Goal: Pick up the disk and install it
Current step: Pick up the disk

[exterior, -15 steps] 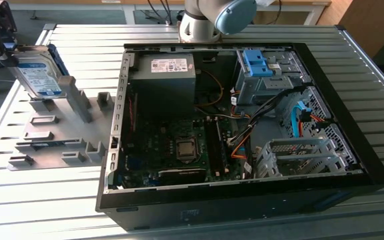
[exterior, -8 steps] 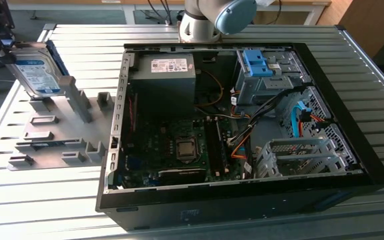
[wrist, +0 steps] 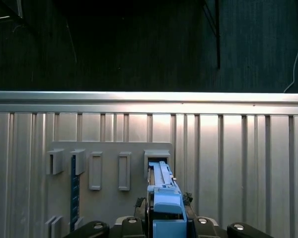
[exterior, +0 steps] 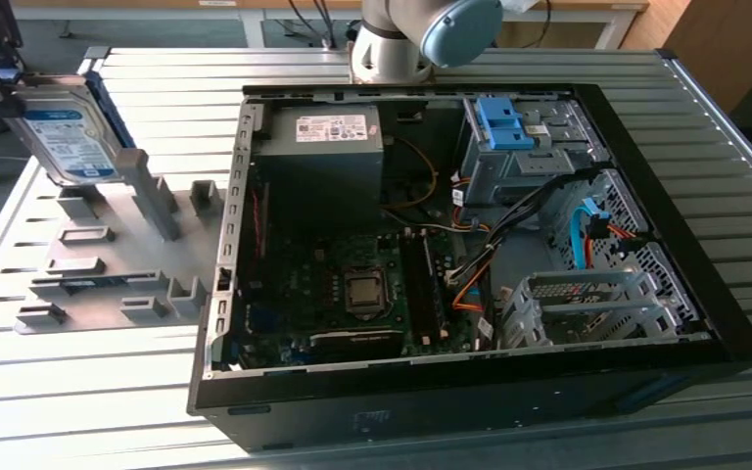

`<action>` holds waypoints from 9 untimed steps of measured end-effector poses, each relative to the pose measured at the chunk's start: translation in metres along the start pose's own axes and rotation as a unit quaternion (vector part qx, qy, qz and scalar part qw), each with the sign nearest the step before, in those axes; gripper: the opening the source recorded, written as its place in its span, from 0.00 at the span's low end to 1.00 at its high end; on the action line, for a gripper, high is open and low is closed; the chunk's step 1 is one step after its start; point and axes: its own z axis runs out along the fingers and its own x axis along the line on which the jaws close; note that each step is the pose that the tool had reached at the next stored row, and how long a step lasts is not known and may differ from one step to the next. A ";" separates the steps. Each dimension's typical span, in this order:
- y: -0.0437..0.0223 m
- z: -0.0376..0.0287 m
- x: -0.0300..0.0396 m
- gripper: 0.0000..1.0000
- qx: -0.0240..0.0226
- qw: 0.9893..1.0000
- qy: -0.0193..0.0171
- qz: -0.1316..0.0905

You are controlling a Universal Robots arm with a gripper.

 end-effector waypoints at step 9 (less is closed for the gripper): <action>0.0001 -0.0068 0.0000 0.37 0.000 1.000 0.000 0.000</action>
